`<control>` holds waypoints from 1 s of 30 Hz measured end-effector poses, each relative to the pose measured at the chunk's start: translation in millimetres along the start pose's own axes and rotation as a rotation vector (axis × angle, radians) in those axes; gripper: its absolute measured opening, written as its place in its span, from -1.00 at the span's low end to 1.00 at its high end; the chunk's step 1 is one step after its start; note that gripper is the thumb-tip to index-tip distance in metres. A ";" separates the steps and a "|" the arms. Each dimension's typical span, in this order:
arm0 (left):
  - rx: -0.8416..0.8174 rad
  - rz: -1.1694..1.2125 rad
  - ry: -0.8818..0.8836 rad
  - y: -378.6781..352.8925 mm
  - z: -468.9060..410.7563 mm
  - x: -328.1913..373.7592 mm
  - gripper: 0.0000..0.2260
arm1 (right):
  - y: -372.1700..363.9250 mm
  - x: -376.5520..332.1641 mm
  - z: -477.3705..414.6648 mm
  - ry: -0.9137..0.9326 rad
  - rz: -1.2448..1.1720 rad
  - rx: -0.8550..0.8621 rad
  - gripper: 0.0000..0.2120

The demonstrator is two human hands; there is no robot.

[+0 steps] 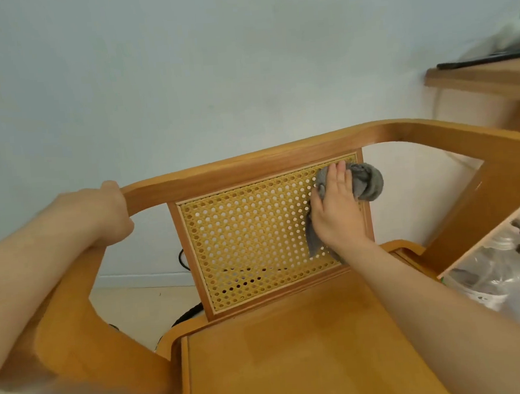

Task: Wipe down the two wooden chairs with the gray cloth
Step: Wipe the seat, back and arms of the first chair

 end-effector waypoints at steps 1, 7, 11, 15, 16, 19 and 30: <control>-0.015 0.000 0.008 -1.4 5.5 -2.4 -0.67 | -4.6 -16.2 6.0 0.005 -0.051 -0.039 -0.39; -0.060 0.032 0.019 -6.5 42.5 -20.4 -0.66 | -15.8 -103.9 62.6 0.197 0.025 -0.161 -0.38; -0.106 0.016 0.030 -5.6 70.3 -31.9 -0.65 | -55.4 -178.7 130.5 0.740 0.205 -0.298 -0.41; -0.159 -0.043 0.059 -0.9 78.1 -26.9 -0.53 | -41.1 -162.4 108.4 0.868 0.238 -0.193 -0.45; -0.161 -0.059 0.058 0.4 77.9 -21.9 -0.50 | -33.5 -146.7 95.0 0.833 0.220 -0.195 -0.47; -0.142 -0.096 0.048 2.3 71.9 -7.9 -0.52 | -12.6 -86.4 57.4 0.614 0.209 -0.179 -0.46; 0.380 0.165 -0.433 19.3 113.1 179.2 -0.43 | 41.3 14.7 22.4 -0.056 -0.545 0.305 -0.52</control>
Point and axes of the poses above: each hand's wrist, its own z-axis away from the middle knuckle, its own y-axis out of the back of the hand, x = y × z, the point moved 6 cm from there along -z, towards the middle knuckle, and after that the axes turned 6 degrees about -x, right-handed, at the moved point
